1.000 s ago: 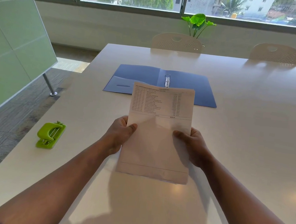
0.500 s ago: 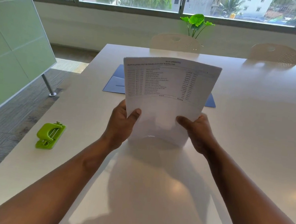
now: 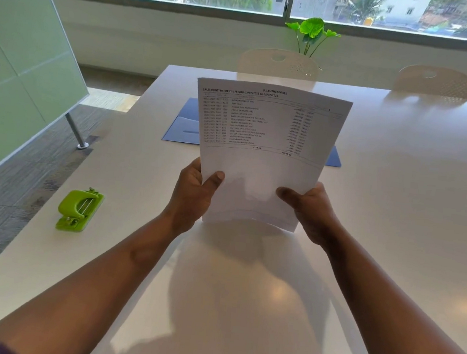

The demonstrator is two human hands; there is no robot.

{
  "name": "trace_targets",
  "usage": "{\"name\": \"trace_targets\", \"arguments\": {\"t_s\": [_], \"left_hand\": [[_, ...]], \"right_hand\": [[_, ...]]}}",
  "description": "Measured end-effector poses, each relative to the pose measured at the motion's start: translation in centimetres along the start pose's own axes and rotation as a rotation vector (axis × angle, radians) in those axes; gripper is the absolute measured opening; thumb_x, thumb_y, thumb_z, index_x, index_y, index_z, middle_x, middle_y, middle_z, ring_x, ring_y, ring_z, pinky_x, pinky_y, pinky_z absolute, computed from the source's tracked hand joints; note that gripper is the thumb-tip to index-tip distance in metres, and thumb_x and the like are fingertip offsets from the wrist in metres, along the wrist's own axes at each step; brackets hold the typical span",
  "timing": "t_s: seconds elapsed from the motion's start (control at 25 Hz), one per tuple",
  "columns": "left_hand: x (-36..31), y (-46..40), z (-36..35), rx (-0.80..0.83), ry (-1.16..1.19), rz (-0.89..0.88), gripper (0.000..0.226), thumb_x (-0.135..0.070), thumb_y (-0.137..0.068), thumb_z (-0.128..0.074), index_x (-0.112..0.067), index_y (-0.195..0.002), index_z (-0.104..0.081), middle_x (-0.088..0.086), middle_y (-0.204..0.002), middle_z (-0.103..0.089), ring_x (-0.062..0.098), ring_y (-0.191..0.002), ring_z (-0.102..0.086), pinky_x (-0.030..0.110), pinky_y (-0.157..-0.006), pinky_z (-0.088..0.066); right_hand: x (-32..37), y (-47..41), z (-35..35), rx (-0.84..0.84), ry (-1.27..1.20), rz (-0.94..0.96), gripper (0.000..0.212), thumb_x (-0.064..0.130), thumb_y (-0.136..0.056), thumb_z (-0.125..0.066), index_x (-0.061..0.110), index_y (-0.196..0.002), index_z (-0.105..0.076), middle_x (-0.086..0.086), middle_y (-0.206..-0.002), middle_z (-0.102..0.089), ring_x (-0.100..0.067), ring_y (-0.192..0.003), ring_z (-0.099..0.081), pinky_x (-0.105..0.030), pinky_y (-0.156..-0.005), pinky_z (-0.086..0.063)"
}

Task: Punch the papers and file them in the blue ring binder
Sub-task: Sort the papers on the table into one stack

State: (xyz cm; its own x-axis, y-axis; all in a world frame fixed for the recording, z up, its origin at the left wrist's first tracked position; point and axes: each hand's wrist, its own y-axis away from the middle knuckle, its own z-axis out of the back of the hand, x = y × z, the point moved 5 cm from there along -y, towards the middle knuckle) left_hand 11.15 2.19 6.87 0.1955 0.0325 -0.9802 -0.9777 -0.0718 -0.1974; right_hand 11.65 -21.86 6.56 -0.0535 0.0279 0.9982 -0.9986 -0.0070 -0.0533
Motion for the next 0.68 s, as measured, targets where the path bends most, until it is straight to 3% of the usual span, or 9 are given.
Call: {"name": "trace_targets", "arguments": {"t_s": [0.12, 0.2, 0.36, 0.44, 0.56, 0.68], "left_hand": [[-0.1, -0.2, 0.2, -0.002, -0.03, 0.024, 0.028, -0.011, -0.1, -0.062, -0.021, -0.125, -0.063, -0.004, -0.115, -0.073, 0.016, -0.098, -0.072, 0.028, -0.078, -0.061], [0.0, -0.4, 0.4, 0.017, -0.071, 0.068, 0.03, -0.013, -0.1, -0.062, -0.018, -0.13, -0.063, -0.004, -0.116, -0.073, 0.016, -0.098, -0.072, 0.027, -0.076, -0.06], [1.6, -0.2, 0.8, 0.085, -0.079, 0.268, 0.033, -0.019, -0.101, -0.062, -0.017, -0.133, -0.062, 0.003, -0.119, -0.072, 0.026, -0.105, -0.07, 0.045, -0.091, -0.059], [2.5, 0.4, 0.9, 0.093, -0.056, 0.37, 0.03, -0.017, -0.101, -0.061, -0.017, -0.13, -0.063, 0.004, -0.116, -0.073, 0.027, -0.106, -0.07, 0.049, -0.094, -0.058], [3.8, 0.9, 1.3, 0.071, -0.039, 0.467, 0.025, -0.014, -0.1, -0.062, -0.018, -0.125, -0.064, 0.004, -0.115, -0.074, 0.029, -0.108, -0.069, 0.051, -0.097, -0.056], [4.7, 1.2, 2.1, 0.057, -0.019, 0.523, 0.025, -0.012, -0.099, -0.063, -0.015, -0.124, -0.065, 0.007, -0.117, -0.074, 0.031, -0.109, -0.069, 0.054, -0.1, -0.054]], "right_hand": [[0.6, 0.1, 0.2, 0.016, -0.038, -0.005, 0.01, 0.018, -0.097, -0.066, 0.019, -0.102, -0.075, 0.0, -0.093, -0.079, -0.018, -0.083, -0.073, -0.035, -0.075, -0.061], [1.2, 0.1, 0.5, 0.061, -0.033, 0.0, 0.013, 0.023, -0.099, -0.063, 0.017, -0.102, -0.074, 0.001, -0.091, -0.078, -0.014, -0.079, -0.072, -0.031, -0.071, -0.061], [0.1, 0.1, 0.7, 0.111, -0.03, -0.066, 0.01, 0.016, -0.096, -0.065, 0.015, -0.102, -0.073, 0.001, -0.089, -0.078, -0.018, -0.079, -0.072, -0.03, -0.068, -0.06], [-1.0, 0.2, 0.4, 0.117, -0.048, -0.134, 0.012, 0.016, -0.096, -0.065, 0.014, -0.106, -0.072, -0.005, -0.094, -0.078, -0.022, -0.081, -0.072, -0.033, -0.069, -0.06], [-2.5, 0.5, 0.0, 0.148, -0.096, -0.216, 0.023, 0.025, -0.095, -0.067, 0.013, -0.114, -0.071, -0.012, -0.109, -0.076, -0.031, -0.095, -0.074, -0.046, -0.083, -0.06], [-3.6, 0.6, -0.8, 0.154, -0.119, -0.257, 0.021, 0.023, -0.097, -0.064, 0.009, -0.112, -0.071, -0.013, -0.107, -0.077, -0.033, -0.095, -0.074, -0.049, -0.085, -0.06]]}}
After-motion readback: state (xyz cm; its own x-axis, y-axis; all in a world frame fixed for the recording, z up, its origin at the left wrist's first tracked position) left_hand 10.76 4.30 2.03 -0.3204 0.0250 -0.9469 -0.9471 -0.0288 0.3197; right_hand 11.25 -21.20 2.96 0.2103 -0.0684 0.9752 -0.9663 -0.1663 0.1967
